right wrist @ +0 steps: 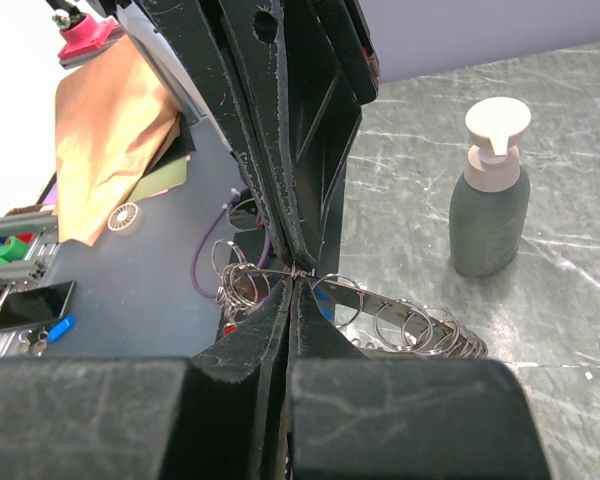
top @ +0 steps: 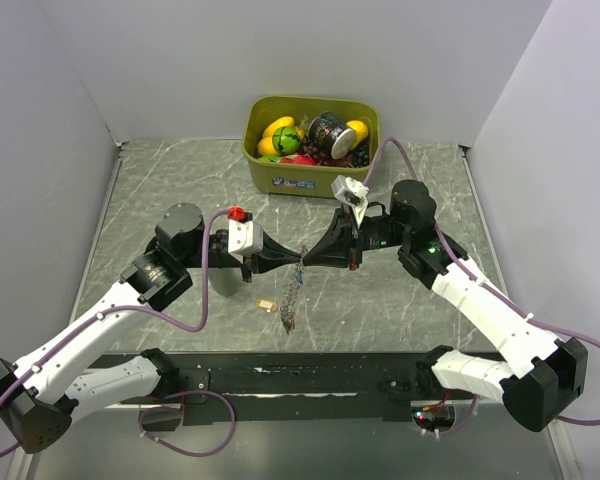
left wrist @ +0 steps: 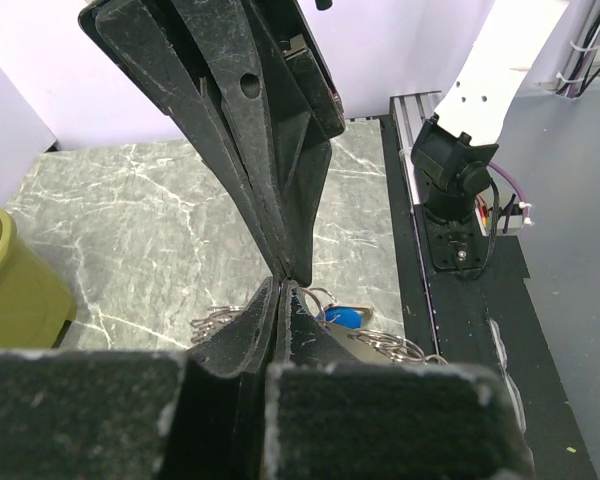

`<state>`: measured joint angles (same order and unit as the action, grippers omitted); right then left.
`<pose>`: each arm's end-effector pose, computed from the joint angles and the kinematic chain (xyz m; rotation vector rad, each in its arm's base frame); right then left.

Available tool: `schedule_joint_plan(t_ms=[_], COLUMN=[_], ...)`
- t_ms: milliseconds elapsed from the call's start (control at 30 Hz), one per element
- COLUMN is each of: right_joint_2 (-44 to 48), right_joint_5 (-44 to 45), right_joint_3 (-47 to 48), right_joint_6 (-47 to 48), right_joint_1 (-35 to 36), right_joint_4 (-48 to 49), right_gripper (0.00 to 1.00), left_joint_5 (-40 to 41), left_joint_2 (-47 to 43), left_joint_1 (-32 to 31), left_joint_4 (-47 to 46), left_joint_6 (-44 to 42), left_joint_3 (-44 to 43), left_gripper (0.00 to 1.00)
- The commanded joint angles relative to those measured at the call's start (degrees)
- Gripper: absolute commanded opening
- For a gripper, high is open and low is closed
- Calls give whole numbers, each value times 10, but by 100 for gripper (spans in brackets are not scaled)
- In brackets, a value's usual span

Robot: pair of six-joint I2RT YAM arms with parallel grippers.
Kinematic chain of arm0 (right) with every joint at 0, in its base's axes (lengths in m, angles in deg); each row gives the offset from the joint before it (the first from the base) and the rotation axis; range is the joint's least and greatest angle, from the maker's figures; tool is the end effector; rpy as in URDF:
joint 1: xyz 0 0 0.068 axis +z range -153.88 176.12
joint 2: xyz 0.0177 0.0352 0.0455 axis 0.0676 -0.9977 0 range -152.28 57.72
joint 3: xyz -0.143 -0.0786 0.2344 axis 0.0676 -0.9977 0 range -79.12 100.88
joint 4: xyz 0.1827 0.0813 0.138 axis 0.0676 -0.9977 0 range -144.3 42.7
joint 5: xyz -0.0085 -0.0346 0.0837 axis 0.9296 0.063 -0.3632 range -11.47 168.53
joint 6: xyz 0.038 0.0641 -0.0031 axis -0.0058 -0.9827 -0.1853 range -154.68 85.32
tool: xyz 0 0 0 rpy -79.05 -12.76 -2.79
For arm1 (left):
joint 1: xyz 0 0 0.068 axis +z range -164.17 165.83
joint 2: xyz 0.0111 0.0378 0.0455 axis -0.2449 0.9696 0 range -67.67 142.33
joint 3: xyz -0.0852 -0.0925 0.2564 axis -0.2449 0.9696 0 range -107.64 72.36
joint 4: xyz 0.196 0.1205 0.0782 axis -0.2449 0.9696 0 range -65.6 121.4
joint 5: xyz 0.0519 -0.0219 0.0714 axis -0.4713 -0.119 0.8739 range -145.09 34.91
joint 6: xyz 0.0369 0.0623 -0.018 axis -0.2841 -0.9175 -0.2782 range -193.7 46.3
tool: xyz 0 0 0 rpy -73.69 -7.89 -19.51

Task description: Put the keys on the keyring

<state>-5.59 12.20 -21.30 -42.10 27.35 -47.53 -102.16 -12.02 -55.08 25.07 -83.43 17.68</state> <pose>0.1620 0.1653 0.3895 -1.2349 1.3476 1.4413 0.1260 -0.1699 0.3952 1.2672 1.1308 -1.0645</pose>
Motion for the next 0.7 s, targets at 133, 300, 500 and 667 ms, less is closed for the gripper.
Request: schedule_joint_plan(t_ms=[133, 300, 500, 667], right_joint_2=[-8, -4, -7, -17], right_joint_5=[27, 34, 45, 50], right_joint_3=[23, 16, 13, 12], right_joint_6=[0, -4, -4, -6], right_joint_1=[-2, -3, -2, -3], right_joint_4=[19, 34, 36, 37], right_gripper=[0, 19, 43, 39], left_joint_5=[-21, -22, -26, -26], left_joint_2=[-12, -12, -9, -8], left_joint_1=[-3, -3, -3, -3], left_joint_4=[-37, -36, -40, -43], left_joint_6=[1, 1, 0, 2], left_joint_3=[-13, -14, -16, -17], left_gripper=[1, 1, 1, 1])
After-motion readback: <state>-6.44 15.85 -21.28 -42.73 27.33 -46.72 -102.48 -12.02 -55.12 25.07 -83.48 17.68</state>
